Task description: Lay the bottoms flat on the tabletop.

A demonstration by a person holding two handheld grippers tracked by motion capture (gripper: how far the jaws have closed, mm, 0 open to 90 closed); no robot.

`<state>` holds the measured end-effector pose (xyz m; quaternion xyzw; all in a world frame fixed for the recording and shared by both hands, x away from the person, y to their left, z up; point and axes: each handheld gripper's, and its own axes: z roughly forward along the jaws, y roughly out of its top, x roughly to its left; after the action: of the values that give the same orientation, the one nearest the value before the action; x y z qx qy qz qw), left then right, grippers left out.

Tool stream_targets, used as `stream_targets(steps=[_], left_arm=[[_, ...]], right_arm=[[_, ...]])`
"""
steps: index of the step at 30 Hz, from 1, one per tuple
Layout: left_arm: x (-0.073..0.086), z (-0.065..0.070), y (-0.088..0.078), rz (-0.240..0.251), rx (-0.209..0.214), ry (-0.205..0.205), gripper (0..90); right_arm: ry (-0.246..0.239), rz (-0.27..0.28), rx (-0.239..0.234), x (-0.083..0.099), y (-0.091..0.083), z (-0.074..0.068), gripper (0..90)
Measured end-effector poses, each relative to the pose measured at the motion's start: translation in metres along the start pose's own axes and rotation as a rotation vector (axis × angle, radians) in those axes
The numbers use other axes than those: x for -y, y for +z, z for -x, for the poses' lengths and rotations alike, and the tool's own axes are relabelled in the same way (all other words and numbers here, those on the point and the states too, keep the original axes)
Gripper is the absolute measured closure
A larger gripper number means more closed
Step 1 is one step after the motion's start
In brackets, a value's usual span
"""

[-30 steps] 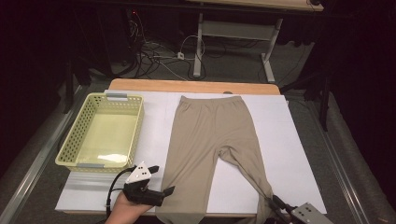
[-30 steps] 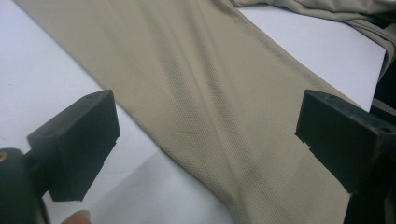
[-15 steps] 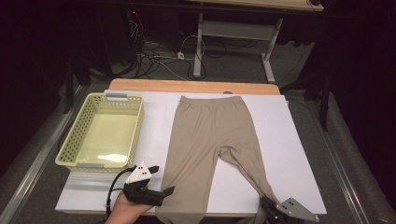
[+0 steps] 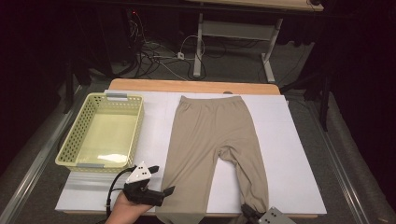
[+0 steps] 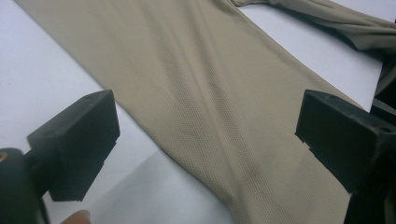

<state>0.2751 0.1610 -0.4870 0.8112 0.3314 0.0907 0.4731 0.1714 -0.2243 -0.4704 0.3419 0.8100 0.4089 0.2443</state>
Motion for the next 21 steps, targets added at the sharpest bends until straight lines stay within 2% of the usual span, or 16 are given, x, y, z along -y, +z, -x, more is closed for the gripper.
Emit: stream_targets(steps=[6,9,11,14,15,19,21], left_arm=[[0.000,0.000,0.000,0.002,0.001,0.000,5.3],[0.000,0.000,0.000,0.004,0.001,-0.001,5.3],[0.000,0.000,0.000,0.004,0.002,-0.002,5.3],[0.000,0.000,0.000,0.003,0.003,-0.003,5.3],[0.000,0.000,0.000,0.003,0.003,-0.002,5.3],[0.000,0.000,0.000,0.003,0.003,-0.003,5.3],[0.000,0.000,0.000,0.003,0.002,-0.003,5.3]], right_arm=[[-0.047,-0.015,-0.091,-0.003,0.007,-0.020,88.1],[-0.035,-0.012,-0.104,-0.002,0.008,-0.018,84.6],[-0.010,0.010,-0.092,-0.003,0.004,-0.012,80.1],[0.048,0.044,-0.041,-0.001,-0.005,0.004,76.8],[0.074,0.051,-0.010,0.003,-0.008,0.013,76.2],[0.176,0.049,0.082,0.018,-0.016,0.042,75.1],[0.221,0.039,0.106,0.027,-0.017,0.054,75.0]])
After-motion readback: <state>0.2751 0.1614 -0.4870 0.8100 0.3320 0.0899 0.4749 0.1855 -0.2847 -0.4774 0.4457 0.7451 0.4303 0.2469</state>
